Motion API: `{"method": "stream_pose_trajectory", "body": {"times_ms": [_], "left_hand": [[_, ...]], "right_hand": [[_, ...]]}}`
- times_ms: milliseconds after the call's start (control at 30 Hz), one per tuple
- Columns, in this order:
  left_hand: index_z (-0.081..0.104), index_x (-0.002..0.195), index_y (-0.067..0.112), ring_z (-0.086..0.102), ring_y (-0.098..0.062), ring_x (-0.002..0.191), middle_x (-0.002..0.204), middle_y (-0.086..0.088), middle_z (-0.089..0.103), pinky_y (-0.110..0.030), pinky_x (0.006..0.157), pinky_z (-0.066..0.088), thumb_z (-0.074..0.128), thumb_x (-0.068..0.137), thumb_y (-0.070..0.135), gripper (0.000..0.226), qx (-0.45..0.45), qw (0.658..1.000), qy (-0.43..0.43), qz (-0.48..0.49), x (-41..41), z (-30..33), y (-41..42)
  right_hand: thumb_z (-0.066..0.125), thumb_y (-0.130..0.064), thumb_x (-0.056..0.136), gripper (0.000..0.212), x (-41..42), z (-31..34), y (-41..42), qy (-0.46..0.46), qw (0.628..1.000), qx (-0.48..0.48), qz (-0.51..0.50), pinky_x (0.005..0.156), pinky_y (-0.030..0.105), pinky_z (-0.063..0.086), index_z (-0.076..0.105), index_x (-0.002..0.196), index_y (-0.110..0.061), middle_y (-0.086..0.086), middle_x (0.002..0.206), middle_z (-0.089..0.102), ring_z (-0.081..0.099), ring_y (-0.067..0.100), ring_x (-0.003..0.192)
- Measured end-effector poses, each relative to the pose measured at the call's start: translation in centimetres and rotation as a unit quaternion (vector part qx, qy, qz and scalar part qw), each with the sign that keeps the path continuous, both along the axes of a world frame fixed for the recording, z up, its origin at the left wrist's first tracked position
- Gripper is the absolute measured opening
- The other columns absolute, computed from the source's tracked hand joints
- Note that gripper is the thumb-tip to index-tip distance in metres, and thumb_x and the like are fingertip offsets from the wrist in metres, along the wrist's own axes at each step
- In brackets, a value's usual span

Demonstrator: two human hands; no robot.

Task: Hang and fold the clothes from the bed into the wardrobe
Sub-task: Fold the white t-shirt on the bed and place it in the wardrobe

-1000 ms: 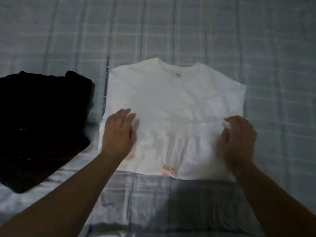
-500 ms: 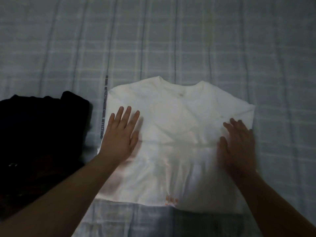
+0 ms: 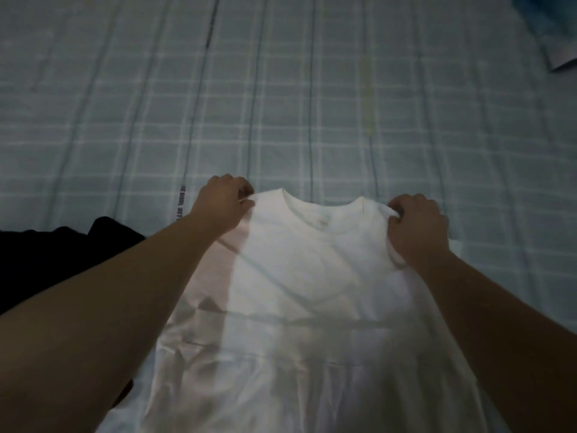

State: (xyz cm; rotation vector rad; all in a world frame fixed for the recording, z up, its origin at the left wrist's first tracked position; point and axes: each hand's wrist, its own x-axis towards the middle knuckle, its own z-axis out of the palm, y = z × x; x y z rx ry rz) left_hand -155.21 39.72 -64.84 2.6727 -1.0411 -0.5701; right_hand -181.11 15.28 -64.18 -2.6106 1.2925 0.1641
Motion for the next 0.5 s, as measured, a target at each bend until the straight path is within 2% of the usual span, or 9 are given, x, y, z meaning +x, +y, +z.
{"method": "stream_pose_trajectory", "body": {"times_ms": [133, 200, 300, 367, 433, 500], "left_hand": [[0.067, 0.099, 0.02, 0.058, -0.03, 0.102, 0.104, -0.005, 0.062, -0.041, 0.092, 0.045, 0.072, 0.087, 0.028, 0.016, -0.043, 0.999, 0.01, 0.016, -1.7, 1.0, 1.1], [0.06, 0.098, 0.018, 0.061, -0.028, 0.091, 0.096, -0.002, 0.065, -0.035, 0.081, 0.044, 0.065, 0.092, 0.023, 0.01, -0.103, 0.994, 0.002, 0.046, -2.8, 2.3, 2.0], [0.052, 0.098, 0.022, 0.06, -0.026, 0.081, 0.088, 0.003, 0.065, -0.034, 0.07, 0.042, 0.059, 0.096, 0.025, 0.008, -0.151, 0.987, -0.006, 0.05, -4.9, 5.0, 4.2], [0.052, 0.098, 0.027, 0.063, -0.025, 0.083, 0.09, 0.007, 0.066, -0.037, 0.073, 0.048, 0.06, 0.096, 0.026, 0.008, -0.161, 0.986, -0.002, 0.049, -6.8, 6.7, 6.3], [0.059, 0.105, 0.027, 0.068, -0.026, 0.091, 0.098, 0.005, 0.071, -0.038, 0.081, 0.052, 0.062, 0.095, 0.025, 0.011, -0.177, 0.983, -0.012, 0.04, -8.8, 8.0, 8.9], [0.067, 0.116, 0.024, 0.07, -0.023, 0.098, 0.108, 0.002, 0.074, -0.034, 0.085, 0.053, 0.06, 0.096, 0.03, 0.022, -0.172, 0.984, -0.036, 0.017, -10.8, 8.9, 11.6]], "right_hand": [[0.054, -0.013, 0.092, 0.01, -1.0, 1.2, 0.9, -0.106, 0.994, 0.026, -0.023, 0.087, 0.042, 0.04, 0.059, 0.099, -0.017, 0.009, 0.102, 0.058, 0.054, 0.034, 0.101], [0.048, -0.011, 0.093, 0.011, -2.1, 2.6, 1.8, -0.164, 0.984, 0.049, -0.049, 0.073, 0.035, 0.038, 0.05, 0.093, -0.022, 0.004, 0.085, 0.056, 0.054, 0.03, 0.083], [0.047, -0.014, 0.097, 0.013, -4.6, 5.3, 3.5, -0.205, 0.978, 0.029, -0.039, 0.066, 0.032, 0.033, 0.046, 0.092, -0.027, 0.001, 0.075, 0.055, 0.047, 0.025, 0.07], [0.049, -0.012, 0.097, 0.015, -6.7, 7.2, 5.1, -0.234, 0.971, 0.025, -0.025, 0.066, 0.031, 0.033, 0.048, 0.093, -0.027, 0.0, 0.076, 0.056, 0.047, 0.023, 0.069], [0.05, -0.011, 0.096, 0.014, -9.2, 8.6, 6.9, -0.252, 0.967, 0.017, -0.009, 0.069, 0.034, 0.038, 0.054, 0.096, -0.024, 0.003, 0.08, 0.061, 0.053, 0.027, 0.074], [0.048, -0.013, 0.094, 0.019, -12.0, 9.2, 8.9, -0.246, 0.969, -0.013, 0.018, 0.08, 0.04, 0.045, 0.063, 0.106, -0.015, 0.01, 0.093, 0.068, 0.059, 0.033, 0.086]]}}
